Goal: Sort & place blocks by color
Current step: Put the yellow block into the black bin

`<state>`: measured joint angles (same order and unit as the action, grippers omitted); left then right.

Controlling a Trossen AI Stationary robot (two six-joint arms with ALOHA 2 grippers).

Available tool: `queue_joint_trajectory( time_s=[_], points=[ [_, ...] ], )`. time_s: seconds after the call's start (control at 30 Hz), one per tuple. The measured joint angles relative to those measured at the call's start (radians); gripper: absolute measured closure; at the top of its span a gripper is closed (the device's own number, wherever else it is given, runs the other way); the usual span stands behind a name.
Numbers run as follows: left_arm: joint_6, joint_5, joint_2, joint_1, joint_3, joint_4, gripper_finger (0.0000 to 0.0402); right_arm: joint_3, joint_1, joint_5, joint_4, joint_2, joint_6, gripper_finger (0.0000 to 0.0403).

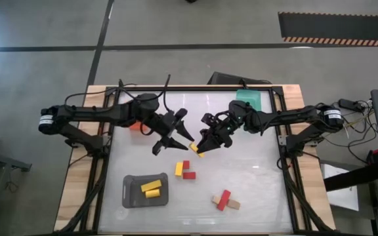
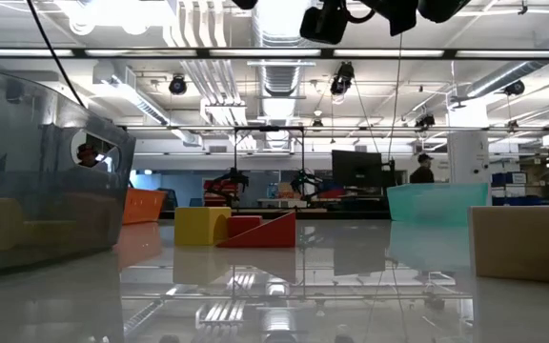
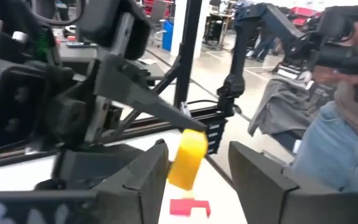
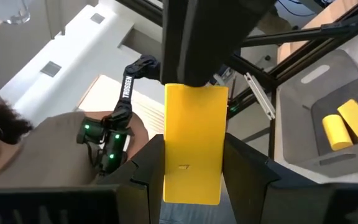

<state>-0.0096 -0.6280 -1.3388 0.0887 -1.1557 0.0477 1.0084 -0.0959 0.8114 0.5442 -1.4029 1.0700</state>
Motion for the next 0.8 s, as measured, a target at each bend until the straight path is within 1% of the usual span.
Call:
queue_joint_trajectory(
  time_s=[0.13,0.3,0.37,0.6,0.7,0.8],
  points=[
    [0.017,0.010,0.000,0.001,0.000,0.003,0.0233,0.000,0.000,-0.001,-0.001,0.000,0.009,0.0284],
    [0.016,0.028,-0.024,-0.004,0.001,0.026,0.0233,0.000,0.000,-0.026,0.004,0.000,0.013,0.0284],
    [0.017,0.028,-0.039,-0.008,0.001,0.057,0.0233,0.000,-0.001,-0.029,0.017,0.000,0.012,0.0284],
    [0.017,0.017,-0.055,-0.021,-0.001,0.079,0.0234,0.000,-0.001,-0.035,0.016,0.000,0.012,0.0284],
    [0.042,0.017,-0.055,-0.026,-0.003,0.082,0.0247,0.000,-0.001,-0.035,0.016,-0.002,0.012,0.0284],
    [0.051,0.020,-0.055,-0.031,-0.002,0.077,0.0275,0.000,-0.001,-0.034,0.016,-0.003,0.012,0.0284]
  ],
)
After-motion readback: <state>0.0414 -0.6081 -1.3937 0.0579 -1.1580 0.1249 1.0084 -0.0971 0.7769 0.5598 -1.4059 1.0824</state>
